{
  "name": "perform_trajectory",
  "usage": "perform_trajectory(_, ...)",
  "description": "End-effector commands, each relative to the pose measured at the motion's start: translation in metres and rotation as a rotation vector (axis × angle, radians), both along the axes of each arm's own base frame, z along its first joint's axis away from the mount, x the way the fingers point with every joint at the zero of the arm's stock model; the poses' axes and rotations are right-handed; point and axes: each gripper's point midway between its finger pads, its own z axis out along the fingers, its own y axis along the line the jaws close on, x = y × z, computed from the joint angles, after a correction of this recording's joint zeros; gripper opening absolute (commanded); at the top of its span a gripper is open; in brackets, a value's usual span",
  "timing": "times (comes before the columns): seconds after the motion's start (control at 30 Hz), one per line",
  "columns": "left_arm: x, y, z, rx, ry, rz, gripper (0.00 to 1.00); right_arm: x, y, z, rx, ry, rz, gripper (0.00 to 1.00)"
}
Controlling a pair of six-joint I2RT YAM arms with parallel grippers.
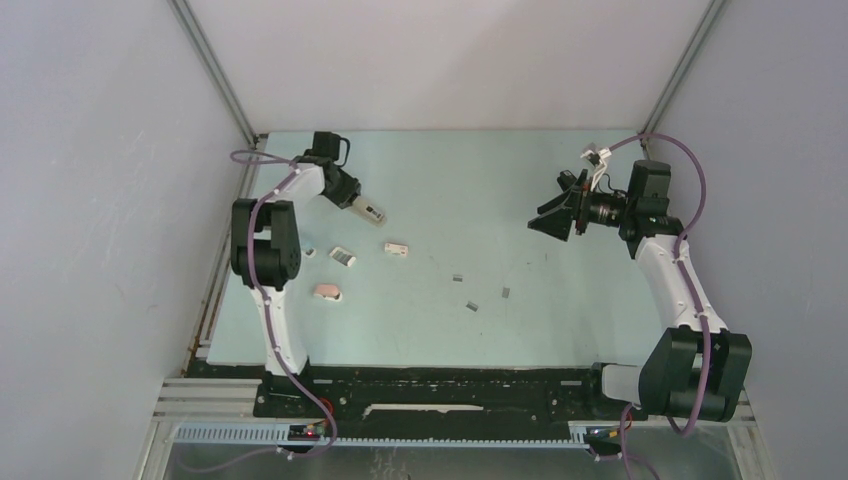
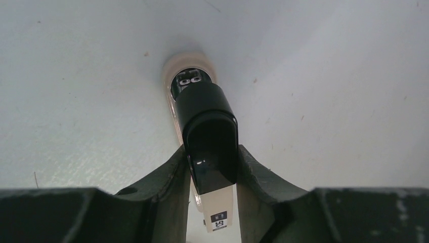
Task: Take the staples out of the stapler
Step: Pick up the stapler from the center of the board.
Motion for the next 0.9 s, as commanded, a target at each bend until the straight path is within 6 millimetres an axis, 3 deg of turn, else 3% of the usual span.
perform_trajectory(0.0,0.014,-0.016,0.054,-0.026,-0.2,-0.191,0.02,-0.003,0.0,0.012,0.004,-0.045,0.012,0.77)
perform_trajectory(0.23,0.015,-0.039,0.07,-0.091,-0.338,-0.369,0.0,-0.002,-0.001,0.011,0.005,-0.038,0.011,0.77)
perform_trajectory(0.43,0.015,-0.057,0.096,-0.127,-0.453,-0.497,0.0,-0.002,0.0,0.01,0.008,-0.032,0.014,0.77)
perform_trajectory(0.87,-0.003,-0.094,0.129,-0.145,-0.613,-0.726,0.0,-0.002,0.001,0.007,0.006,-0.028,0.02,0.81)
